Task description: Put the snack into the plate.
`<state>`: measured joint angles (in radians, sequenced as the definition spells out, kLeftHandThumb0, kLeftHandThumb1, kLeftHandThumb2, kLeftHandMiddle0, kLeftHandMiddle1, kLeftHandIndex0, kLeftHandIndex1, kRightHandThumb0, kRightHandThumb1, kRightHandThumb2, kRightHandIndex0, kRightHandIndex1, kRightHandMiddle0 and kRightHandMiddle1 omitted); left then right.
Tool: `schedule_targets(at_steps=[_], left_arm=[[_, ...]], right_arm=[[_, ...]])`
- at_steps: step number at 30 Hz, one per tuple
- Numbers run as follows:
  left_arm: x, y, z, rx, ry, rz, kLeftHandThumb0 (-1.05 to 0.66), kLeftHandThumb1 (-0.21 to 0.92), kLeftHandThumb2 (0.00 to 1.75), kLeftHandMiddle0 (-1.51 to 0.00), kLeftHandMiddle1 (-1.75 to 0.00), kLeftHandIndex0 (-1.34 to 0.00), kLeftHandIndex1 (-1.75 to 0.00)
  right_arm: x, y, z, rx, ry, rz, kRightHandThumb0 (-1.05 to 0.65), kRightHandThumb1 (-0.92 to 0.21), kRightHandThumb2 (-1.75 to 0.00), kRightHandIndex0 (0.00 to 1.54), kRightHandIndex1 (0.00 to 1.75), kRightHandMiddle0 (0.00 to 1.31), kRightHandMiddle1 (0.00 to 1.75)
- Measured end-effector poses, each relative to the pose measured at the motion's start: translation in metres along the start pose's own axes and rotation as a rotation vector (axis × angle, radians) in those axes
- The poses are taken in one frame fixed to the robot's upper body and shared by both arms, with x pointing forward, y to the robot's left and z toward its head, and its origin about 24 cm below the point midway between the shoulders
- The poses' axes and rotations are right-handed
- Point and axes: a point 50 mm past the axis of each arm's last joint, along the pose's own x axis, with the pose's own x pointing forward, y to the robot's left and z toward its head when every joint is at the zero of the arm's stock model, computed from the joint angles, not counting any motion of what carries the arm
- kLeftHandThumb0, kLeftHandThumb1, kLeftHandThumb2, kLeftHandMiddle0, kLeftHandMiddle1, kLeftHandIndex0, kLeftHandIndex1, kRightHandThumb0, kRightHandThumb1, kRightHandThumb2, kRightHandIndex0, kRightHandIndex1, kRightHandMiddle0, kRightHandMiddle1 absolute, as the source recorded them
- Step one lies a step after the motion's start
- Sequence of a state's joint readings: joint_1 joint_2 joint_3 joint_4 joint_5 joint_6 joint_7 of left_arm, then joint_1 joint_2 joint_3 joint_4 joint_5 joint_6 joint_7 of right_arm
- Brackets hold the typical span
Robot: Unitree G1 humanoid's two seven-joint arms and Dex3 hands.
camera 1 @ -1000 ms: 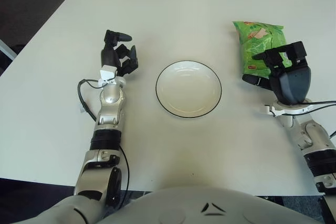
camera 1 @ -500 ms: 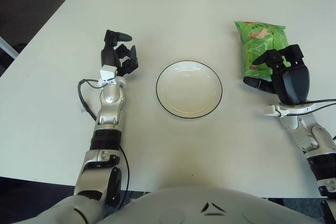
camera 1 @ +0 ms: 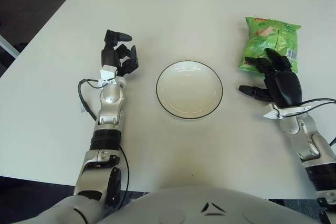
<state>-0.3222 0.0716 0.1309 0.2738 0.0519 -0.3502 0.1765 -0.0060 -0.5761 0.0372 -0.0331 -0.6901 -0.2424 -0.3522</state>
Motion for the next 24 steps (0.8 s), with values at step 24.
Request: schedule_targets(at_steps=[24], left_arm=[[0.000,0.000,0.001,-0.004,-0.003,0.001,-0.38,0.70,0.81,-0.85,-1.75,-0.33,-1.75]], right_arm=[[0.016,-0.019,0.005,-0.039,-0.025,-0.102,-0.73,-0.92,-0.46,0.00,0.00,0.26,0.01]])
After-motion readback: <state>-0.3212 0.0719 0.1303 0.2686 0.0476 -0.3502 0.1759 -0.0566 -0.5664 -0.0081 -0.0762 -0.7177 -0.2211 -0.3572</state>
